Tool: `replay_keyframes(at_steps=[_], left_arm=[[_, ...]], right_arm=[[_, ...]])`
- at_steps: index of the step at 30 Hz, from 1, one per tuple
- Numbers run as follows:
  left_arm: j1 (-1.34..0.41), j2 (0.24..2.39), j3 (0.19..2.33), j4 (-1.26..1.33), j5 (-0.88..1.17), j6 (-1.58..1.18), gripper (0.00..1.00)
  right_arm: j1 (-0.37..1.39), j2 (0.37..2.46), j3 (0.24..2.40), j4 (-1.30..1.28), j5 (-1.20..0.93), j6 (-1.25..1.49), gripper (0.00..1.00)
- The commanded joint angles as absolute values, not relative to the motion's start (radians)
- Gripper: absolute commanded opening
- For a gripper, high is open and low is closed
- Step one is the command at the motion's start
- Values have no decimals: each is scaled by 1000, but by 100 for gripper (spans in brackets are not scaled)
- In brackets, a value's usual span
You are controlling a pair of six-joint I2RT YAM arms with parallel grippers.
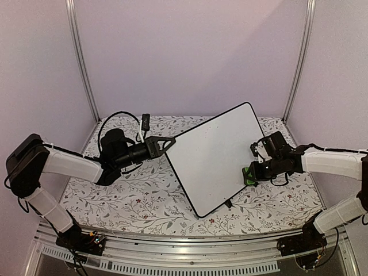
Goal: Erase the whiteboard
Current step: Erase the whiteboard at the center of the board.
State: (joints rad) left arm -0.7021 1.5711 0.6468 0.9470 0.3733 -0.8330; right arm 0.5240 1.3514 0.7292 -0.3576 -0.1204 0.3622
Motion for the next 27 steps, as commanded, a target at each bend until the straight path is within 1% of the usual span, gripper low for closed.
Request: replay_keyframes(at_steps=[1,8,13,18,24,27], left_arm=[[-732,1600,623,899,521,-784,0],[-732,1597,619,898,521,-785,0],[-732,1593,618,897,518,-783,0],[-732,1592,617,894,515,-780,0],[-732,1600,622,896,519,-782,0],[-732,1603,622,897,521,-784,0]], right_arm=[[512,1371,791,-371,-58,367,0],[407,1378,872,-373,-27,331,0],[388,1416,894,-375,-55,295,0],[388,1413,823,-375,-91,288,0],[388,1347,709,-386,-117,305,0],[388,1326,685,-388,-121,312,0]])
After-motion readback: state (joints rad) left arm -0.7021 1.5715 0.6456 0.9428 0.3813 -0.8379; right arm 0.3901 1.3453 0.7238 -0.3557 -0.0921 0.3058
